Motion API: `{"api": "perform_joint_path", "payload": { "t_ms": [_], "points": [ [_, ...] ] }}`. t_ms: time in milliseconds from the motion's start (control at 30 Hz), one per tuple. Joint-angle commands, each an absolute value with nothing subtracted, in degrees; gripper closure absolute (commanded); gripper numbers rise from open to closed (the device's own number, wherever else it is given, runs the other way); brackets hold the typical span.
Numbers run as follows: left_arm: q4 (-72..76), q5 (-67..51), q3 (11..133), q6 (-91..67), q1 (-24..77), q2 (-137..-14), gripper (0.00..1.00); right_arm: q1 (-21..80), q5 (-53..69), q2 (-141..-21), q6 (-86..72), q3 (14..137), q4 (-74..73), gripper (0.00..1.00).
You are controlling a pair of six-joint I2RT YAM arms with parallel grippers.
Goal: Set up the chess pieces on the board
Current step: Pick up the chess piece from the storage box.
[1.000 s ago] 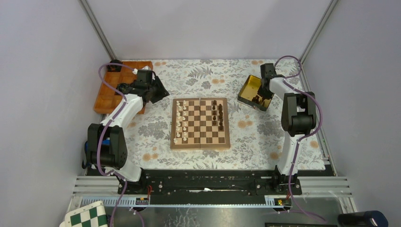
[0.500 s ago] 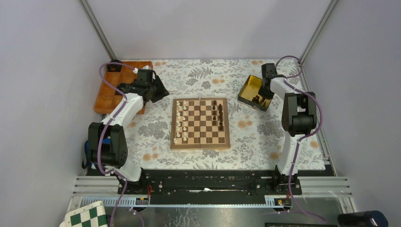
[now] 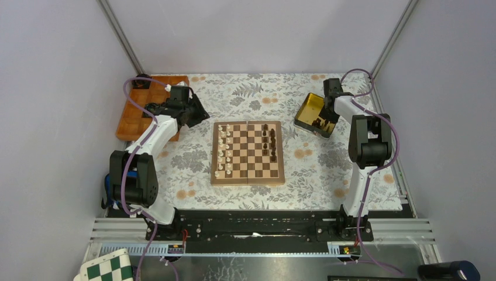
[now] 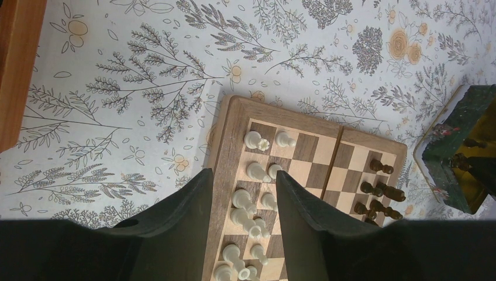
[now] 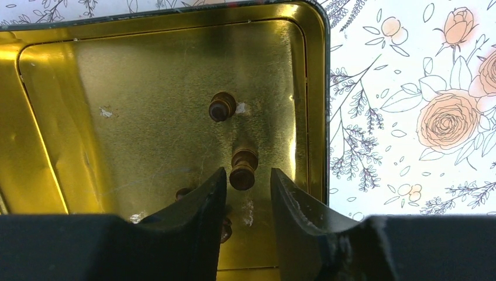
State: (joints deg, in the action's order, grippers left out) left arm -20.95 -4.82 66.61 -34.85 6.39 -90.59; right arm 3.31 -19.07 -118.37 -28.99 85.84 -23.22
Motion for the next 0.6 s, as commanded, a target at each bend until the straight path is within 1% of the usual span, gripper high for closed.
{"api": "perform_joint_path", "payload": {
  "t_ms": [0, 67, 133, 567],
  "points": [
    [-21.31, -3.6, 67.94, -33.44, 6.67, -90.8, 0.5, 2.95, -21.4, -118.17, -28.4, 87.5, -22.59, 0.57],
    [-21.34, -3.59, 67.86, -33.38, 6.68, -90.66, 0.5, 2.92, -21.2, -118.15, -28.3, 87.53, -22.53, 0.52],
    [-21.31, -3.58, 67.77, -33.4, 6.67, -90.53, 0.5, 2.96, -21.35, -118.19, -28.42, 87.45, -22.54, 0.52],
    [-21.39, -3.52, 67.09, -33.55, 6.68, -89.65, 0.5, 2.98, -21.97, -117.96, -27.86, 88.43, -22.39, 0.61]
  ]
}}
